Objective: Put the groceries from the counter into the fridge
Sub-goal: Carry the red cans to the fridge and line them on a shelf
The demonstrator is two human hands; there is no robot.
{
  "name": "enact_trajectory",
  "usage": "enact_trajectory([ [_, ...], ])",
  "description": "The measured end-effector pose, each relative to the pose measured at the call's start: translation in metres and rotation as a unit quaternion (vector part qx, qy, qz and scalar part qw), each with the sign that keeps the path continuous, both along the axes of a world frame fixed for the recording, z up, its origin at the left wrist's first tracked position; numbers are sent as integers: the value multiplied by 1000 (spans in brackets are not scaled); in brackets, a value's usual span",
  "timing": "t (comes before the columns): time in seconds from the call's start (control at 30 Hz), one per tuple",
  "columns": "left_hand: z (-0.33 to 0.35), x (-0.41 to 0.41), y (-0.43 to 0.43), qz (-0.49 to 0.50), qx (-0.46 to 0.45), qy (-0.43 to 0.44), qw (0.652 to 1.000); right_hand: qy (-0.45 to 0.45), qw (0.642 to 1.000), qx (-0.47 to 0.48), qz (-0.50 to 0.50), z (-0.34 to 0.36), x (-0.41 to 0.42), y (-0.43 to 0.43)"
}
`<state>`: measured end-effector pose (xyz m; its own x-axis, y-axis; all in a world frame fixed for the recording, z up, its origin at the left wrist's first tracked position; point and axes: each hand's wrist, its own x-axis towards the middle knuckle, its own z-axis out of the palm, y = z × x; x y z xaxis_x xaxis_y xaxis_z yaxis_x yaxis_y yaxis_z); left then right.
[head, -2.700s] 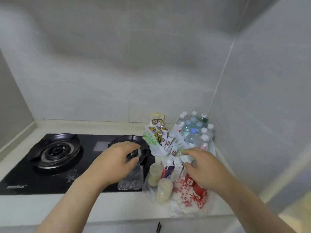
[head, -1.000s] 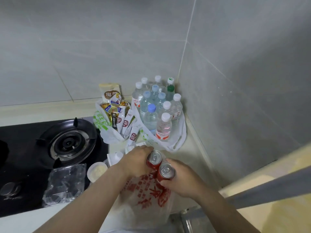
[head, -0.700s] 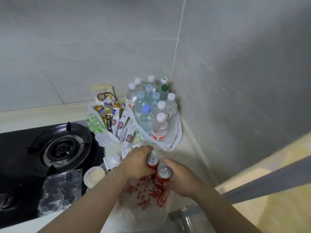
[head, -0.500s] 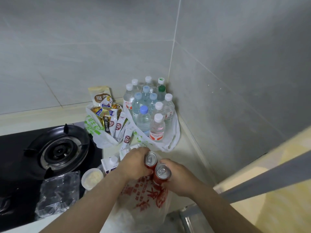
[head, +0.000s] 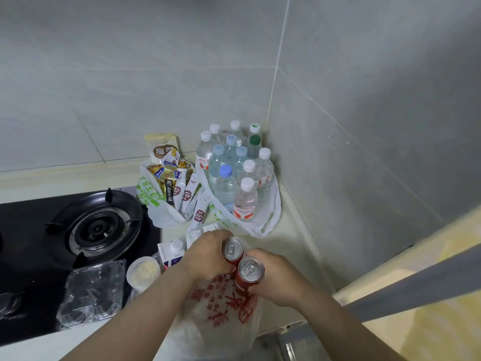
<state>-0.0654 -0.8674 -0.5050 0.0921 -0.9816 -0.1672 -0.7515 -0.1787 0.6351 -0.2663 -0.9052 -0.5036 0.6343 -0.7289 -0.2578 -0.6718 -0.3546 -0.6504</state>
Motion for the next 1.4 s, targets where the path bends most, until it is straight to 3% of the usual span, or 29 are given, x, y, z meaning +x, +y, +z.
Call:
enact_trajectory([
  [0.27, 21, -4, 16, 37, -15, 73, 997, -50, 999, 7, 6, 29, -12, 1],
  [0.43, 55, -5, 26, 108, -32, 159, 981, -128, 990, 48, -32, 58, -18, -6],
  [0.63, 93, -4, 32, 202, -87, 274, 936, -265, 955, 108, -83, 88, -10, -20],
  [0.8, 122, 2, 43, 242, -133, 370, 887, -311, 939, 119, -84, 113, 3, -27],
  [1.0, 148, 12, 65, 285, -165, 392, 859, -331, 935, 116, -45, 139, 31, -20],
  [1.4, 194, 49, 149, 367, -251, 343, 827, -375, 922, 95, 7, 180, 94, 26],
])
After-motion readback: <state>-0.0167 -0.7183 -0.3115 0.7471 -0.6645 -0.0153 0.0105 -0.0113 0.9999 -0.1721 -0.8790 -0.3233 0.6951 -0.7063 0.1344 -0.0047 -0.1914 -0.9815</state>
